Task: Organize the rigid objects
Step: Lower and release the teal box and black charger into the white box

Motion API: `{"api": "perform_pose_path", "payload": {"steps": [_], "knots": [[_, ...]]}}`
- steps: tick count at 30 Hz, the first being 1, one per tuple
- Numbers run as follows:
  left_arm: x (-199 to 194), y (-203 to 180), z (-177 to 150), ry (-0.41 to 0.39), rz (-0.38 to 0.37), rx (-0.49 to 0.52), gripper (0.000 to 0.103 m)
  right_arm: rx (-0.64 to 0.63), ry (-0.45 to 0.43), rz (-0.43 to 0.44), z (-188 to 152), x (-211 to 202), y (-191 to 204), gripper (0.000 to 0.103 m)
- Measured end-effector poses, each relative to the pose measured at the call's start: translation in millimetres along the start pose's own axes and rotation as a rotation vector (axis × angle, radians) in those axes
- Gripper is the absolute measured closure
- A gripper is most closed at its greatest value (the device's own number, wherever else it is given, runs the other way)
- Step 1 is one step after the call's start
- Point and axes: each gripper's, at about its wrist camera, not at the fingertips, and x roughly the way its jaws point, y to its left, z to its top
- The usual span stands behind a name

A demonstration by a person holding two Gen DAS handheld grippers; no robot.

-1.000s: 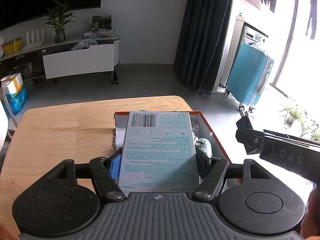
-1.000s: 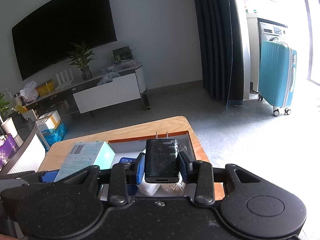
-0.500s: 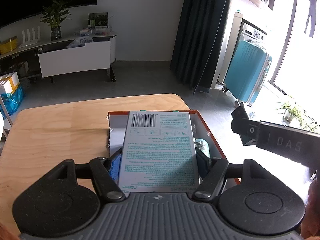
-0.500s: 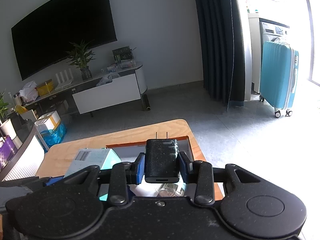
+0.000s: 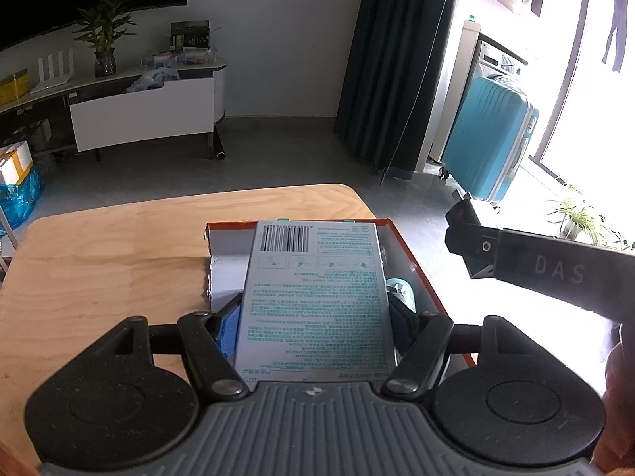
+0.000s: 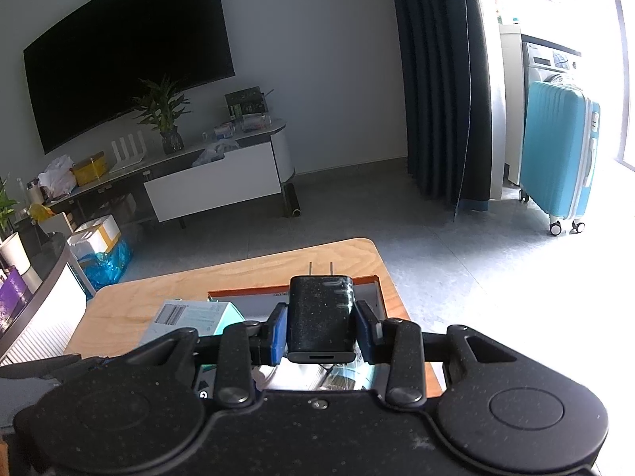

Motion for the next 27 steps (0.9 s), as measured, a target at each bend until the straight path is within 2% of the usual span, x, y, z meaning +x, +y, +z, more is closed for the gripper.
{"api": "perform_pose_path", "payload": {"steps": [27], "knots": [[20, 7, 13, 0.022, 0.008, -0.023, 0.032, -0.014, 0.037, 0.006, 6, 18, -3, 0.060]]}}
